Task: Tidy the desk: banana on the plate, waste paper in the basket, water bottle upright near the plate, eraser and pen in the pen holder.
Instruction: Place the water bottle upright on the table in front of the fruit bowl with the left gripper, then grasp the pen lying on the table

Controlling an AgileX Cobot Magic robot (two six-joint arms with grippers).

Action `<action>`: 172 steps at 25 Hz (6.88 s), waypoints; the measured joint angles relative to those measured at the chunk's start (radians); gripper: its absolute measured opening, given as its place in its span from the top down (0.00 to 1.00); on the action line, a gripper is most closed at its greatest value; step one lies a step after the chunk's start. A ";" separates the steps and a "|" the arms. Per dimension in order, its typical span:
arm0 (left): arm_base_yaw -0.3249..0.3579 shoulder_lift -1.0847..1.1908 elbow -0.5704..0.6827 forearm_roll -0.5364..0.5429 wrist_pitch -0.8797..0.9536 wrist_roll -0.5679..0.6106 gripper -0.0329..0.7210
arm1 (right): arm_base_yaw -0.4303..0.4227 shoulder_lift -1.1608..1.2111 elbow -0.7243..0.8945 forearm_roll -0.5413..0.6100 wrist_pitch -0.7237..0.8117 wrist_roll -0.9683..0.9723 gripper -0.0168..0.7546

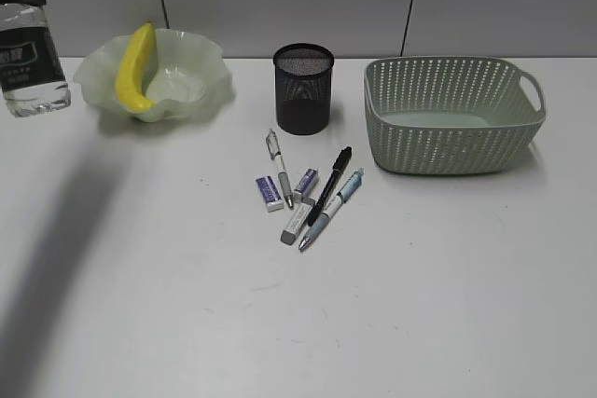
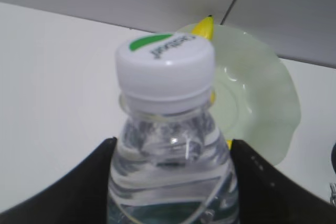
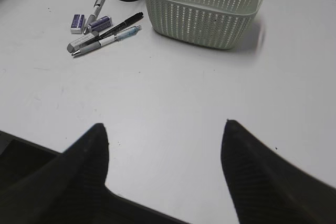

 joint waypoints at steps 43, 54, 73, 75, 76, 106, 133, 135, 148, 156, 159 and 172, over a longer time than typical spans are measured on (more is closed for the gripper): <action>-0.115 0.257 0.612 0.382 -1.471 0.108 0.22 | 0.000 0.026 0.000 0.000 0.000 0.001 0.29; -0.116 -0.085 0.607 0.271 -1.198 0.108 0.22 | 0.000 0.026 0.000 0.000 0.000 0.001 0.29; -0.115 -0.921 0.495 0.095 0.516 0.108 0.35 | 0.000 0.026 0.000 0.000 0.000 0.002 0.29; -0.115 -0.981 0.500 0.096 0.590 0.108 0.35 | 0.000 0.026 0.000 0.000 0.000 0.002 0.29; -0.115 -1.020 0.511 0.096 0.606 0.108 0.35 | 0.000 0.026 0.000 0.000 0.000 0.002 0.29; -0.115 -1.617 0.700 0.067 0.668 0.161 0.43 | 0.001 0.904 -0.331 0.200 -0.194 -0.275 0.36; -0.151 -1.617 0.700 0.066 0.668 0.161 0.45 | 0.300 2.177 -1.155 -0.031 0.058 0.970 0.47; -0.151 -1.617 0.701 0.066 0.668 0.161 0.45 | 0.300 2.194 -1.174 -0.046 0.056 1.005 0.47; -0.151 -1.617 0.701 0.066 0.668 0.161 0.45 | 0.300 2.298 -1.225 -0.063 0.014 1.080 0.47; -0.151 -1.617 0.701 0.067 0.668 0.161 0.45 | 0.301 2.340 -1.233 -0.071 -0.027 1.084 0.47; -0.151 -1.617 0.701 0.067 0.668 0.161 0.45 | 0.301 2.346 -1.236 -0.072 -0.032 1.090 0.47; -0.151 -1.617 0.701 0.067 0.668 0.161 0.45 | 0.304 2.364 -1.240 -0.059 0.038 1.078 0.80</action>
